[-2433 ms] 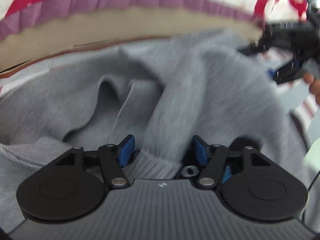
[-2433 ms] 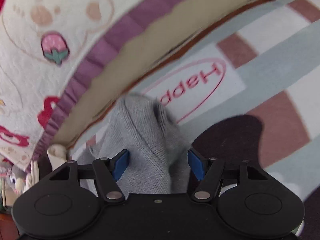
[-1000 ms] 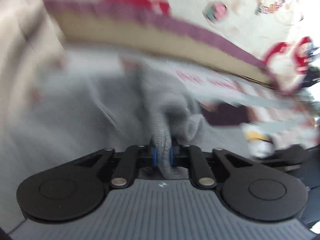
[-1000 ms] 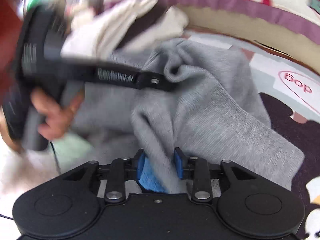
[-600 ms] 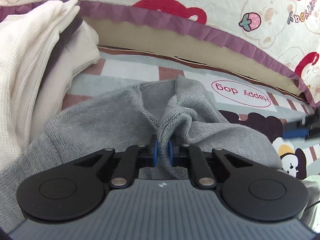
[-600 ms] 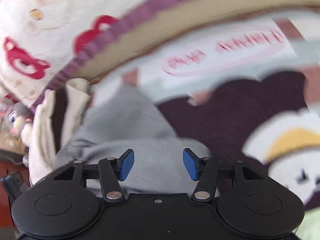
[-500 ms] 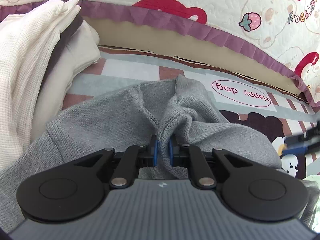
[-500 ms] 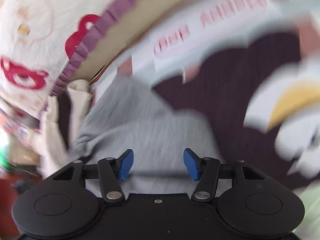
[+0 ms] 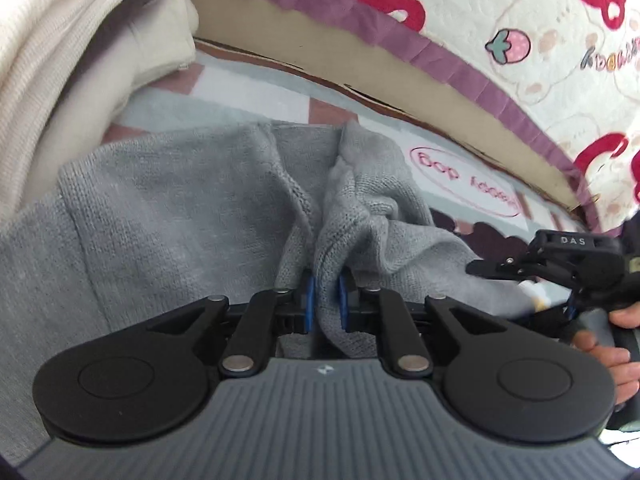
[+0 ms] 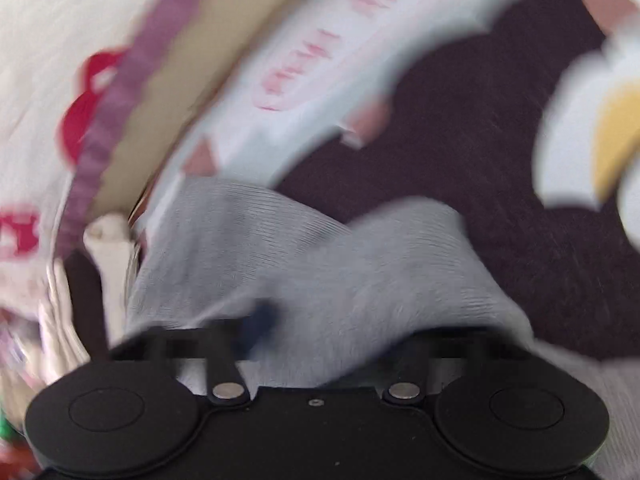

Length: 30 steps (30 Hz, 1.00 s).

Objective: Fold clothes

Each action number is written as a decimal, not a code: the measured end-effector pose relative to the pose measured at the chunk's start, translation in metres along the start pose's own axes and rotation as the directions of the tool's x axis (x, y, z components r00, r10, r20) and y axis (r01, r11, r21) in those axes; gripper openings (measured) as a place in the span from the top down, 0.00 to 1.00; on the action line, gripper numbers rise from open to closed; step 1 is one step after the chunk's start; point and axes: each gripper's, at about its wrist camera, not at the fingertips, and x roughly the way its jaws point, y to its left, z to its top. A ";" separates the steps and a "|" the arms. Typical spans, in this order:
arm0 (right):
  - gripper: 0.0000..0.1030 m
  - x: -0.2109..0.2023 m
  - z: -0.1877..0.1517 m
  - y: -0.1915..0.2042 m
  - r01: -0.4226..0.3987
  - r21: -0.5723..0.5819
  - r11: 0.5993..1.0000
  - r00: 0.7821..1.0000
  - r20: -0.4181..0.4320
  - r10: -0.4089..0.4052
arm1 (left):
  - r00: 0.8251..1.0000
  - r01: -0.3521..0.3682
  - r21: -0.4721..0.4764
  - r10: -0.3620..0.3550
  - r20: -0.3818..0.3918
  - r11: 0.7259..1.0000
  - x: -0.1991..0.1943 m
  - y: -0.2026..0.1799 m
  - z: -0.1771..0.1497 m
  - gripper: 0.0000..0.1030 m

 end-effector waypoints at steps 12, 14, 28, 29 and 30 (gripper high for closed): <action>0.88 -0.072 0.014 0.037 0.558 -0.482 0.676 0.765 0.614 -0.193 | 0.995 0.053 0.101 -0.061 0.076 0.993 -0.023 -0.018 0.005 0.63; 0.88 -0.088 0.030 0.030 0.644 -0.438 0.628 0.687 0.692 -0.221 | 0.995 -0.031 0.130 0.017 0.103 0.991 -0.024 -0.018 0.006 0.63; 0.89 -0.160 0.157 -0.027 0.760 -0.280 0.587 0.558 0.744 -0.367 | 0.955 -0.225 0.154 0.187 0.230 0.962 -0.035 0.003 0.024 0.36; 0.89 -0.165 0.159 -0.028 0.748 -0.264 0.608 0.561 0.742 -0.367 | 0.960 -0.228 0.181 0.189 0.208 0.957 -0.030 0.004 0.023 0.36; 0.89 -0.168 0.160 -0.029 0.739 -0.253 0.624 0.563 0.740 -0.368 | 0.962 -0.241 0.219 0.202 0.185 0.945 -0.025 0.003 0.022 0.36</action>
